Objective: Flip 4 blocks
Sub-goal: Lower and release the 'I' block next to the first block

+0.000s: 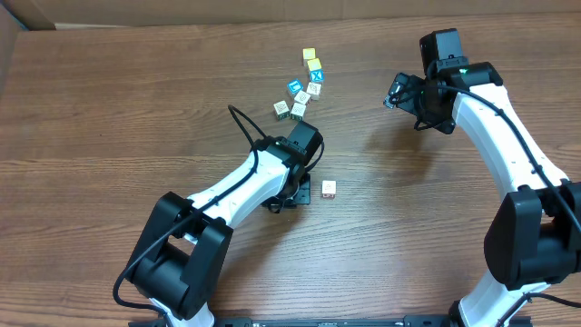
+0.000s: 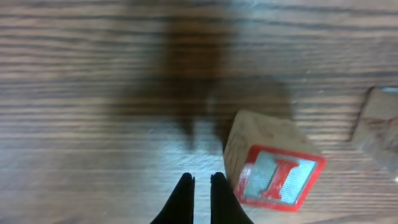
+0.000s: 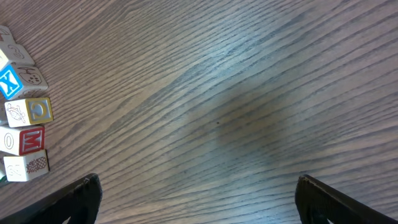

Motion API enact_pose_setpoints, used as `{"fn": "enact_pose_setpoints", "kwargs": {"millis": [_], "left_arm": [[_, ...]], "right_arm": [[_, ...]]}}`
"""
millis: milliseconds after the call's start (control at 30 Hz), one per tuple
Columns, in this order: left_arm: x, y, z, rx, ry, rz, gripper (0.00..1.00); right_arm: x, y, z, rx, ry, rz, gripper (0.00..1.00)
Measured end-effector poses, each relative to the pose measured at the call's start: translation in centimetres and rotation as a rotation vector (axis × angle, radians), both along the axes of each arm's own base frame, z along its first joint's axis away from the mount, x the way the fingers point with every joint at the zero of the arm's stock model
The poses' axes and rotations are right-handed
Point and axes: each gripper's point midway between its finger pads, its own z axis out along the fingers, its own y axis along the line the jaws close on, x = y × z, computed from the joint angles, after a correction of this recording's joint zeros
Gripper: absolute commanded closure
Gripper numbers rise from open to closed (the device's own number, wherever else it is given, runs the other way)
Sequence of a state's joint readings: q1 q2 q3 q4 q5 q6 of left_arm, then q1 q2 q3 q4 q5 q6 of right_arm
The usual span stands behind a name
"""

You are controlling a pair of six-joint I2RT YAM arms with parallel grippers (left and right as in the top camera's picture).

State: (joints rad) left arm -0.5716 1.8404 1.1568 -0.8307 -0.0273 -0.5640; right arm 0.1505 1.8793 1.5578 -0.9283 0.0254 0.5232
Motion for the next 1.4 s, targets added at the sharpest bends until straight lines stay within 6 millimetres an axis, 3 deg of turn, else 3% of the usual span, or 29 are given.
{"fn": "enact_pose_setpoints", "kwargs": {"millis": [567,900,1400], "left_arm": [[0.8,-1.8,0.1,-0.088,-0.022,0.001,0.96],[-1.7,-1.4,-0.1,-0.089,0.09,0.002,0.96],[-0.6,-2.5,-0.1,-0.134,0.039,-0.006,0.96]], "right_arm": [[0.0,0.0,0.0,0.0,0.0,0.0,0.0],[0.0,0.0,0.0,0.0,0.0,0.0,0.0],[0.0,0.0,0.0,0.0,0.0,0.0,0.0]]}}
